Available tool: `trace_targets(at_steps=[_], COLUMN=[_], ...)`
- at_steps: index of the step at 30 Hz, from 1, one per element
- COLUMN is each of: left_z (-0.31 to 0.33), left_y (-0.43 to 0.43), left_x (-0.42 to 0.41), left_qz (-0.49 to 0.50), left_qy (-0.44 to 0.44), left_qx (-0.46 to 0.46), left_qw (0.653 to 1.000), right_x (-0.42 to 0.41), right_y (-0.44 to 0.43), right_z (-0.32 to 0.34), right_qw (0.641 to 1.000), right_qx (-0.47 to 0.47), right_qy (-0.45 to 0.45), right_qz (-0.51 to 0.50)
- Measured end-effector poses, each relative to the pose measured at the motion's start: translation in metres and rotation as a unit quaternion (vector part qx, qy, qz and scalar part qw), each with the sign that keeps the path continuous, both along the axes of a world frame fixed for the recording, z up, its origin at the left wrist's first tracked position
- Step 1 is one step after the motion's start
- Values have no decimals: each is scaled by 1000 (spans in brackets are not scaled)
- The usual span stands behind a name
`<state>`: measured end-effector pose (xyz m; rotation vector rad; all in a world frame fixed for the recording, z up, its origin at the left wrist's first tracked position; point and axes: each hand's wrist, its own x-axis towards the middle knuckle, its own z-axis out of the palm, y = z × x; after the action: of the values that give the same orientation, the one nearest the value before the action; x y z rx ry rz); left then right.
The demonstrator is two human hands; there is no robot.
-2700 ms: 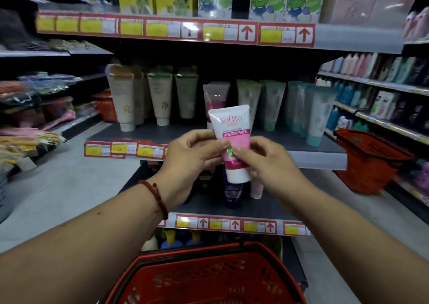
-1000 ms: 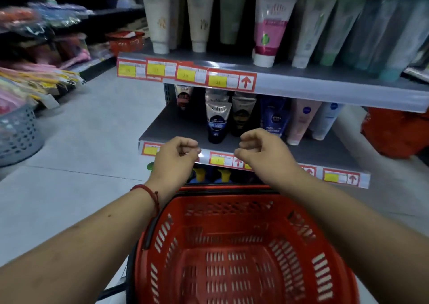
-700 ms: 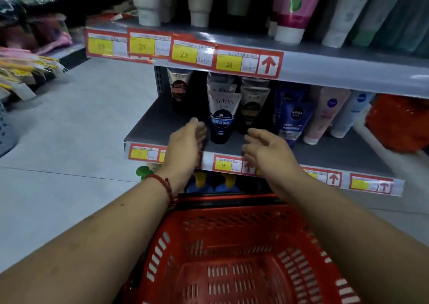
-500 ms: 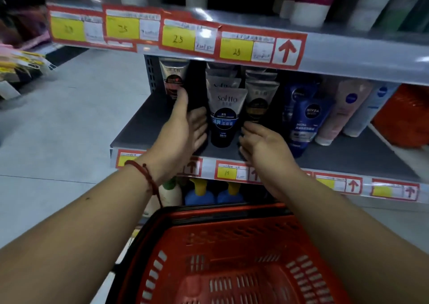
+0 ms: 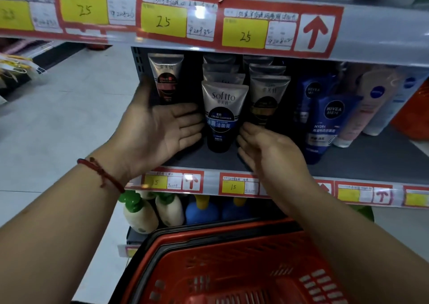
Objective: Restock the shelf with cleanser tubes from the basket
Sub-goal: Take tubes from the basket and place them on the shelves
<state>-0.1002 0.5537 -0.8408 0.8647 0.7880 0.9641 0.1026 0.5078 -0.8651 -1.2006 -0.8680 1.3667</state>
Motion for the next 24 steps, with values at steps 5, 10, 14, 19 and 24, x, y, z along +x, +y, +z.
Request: trace_targets(at_steps=[5, 10, 14, 19, 24], left_z=[-9, -20, -22, -25, -23], left_y=[13, 17, 18, 20, 24], left_x=[-3, 11, 13, 11, 7], left_qz=[-14, -72, -69, -70, -43], left_qy=[-37, -82, -82, -85, -93], left_qx=[2, 9, 8, -1, -17], left_qw=[999, 994, 994, 994, 995], right_x=[3, -3, -5, -5, 3], right_y=[14, 28, 35, 41, 40], right_z=[2, 0, 1, -1, -1], right_qw=[994, 991, 988, 988, 987], right_qx=[-5, -1, 5, 5, 7], right_qy=[104, 132, 150, 147, 153], right_qz=[-22, 29, 48, 45, 50])
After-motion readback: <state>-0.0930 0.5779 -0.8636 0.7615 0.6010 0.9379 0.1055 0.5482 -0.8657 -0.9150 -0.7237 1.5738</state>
